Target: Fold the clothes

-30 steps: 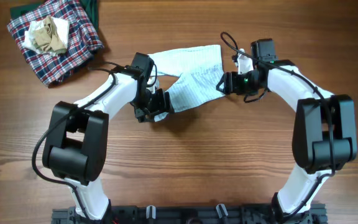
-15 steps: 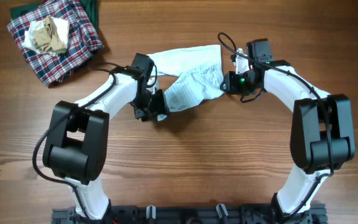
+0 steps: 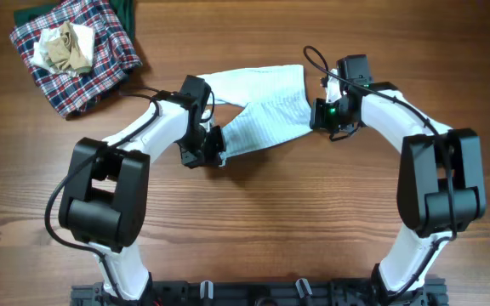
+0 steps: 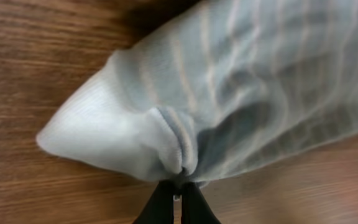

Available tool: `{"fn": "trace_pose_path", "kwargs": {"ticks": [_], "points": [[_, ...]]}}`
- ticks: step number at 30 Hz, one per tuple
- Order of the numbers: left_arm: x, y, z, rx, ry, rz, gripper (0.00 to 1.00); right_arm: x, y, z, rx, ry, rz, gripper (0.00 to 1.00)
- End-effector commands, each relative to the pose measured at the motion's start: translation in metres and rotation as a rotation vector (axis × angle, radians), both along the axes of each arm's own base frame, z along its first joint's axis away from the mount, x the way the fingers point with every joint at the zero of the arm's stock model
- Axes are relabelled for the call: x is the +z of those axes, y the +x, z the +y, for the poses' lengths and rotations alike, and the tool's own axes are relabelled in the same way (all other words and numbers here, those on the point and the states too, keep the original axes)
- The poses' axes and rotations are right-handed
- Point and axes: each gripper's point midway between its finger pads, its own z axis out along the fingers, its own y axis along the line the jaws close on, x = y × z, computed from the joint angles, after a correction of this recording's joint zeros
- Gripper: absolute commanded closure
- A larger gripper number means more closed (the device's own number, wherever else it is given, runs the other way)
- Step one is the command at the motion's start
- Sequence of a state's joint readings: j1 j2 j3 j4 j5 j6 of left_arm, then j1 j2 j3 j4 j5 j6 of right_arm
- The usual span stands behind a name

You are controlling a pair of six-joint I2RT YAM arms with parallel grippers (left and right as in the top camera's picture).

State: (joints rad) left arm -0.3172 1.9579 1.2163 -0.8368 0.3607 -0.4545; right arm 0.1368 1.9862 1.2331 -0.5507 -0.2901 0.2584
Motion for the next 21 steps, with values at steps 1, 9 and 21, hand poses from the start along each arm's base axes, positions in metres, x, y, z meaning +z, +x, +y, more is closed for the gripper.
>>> {"fn": "trace_pose_path", "kwargs": {"ticks": [1,9,21], "points": [[-0.010,-0.006,0.013,-0.008,0.077,0.018,0.96,-0.011,-0.008,-0.022,-0.109,-0.034,0.083,0.96],[-0.010,-0.019,0.026,-0.053,0.121,0.060,0.96,0.004,-0.024,-0.046,-0.224,-0.065,0.149,0.96],[0.008,-0.027,0.030,-0.137,0.113,0.043,0.96,0.048,-0.052,-0.062,-0.290,-0.139,0.172,0.96]]}}
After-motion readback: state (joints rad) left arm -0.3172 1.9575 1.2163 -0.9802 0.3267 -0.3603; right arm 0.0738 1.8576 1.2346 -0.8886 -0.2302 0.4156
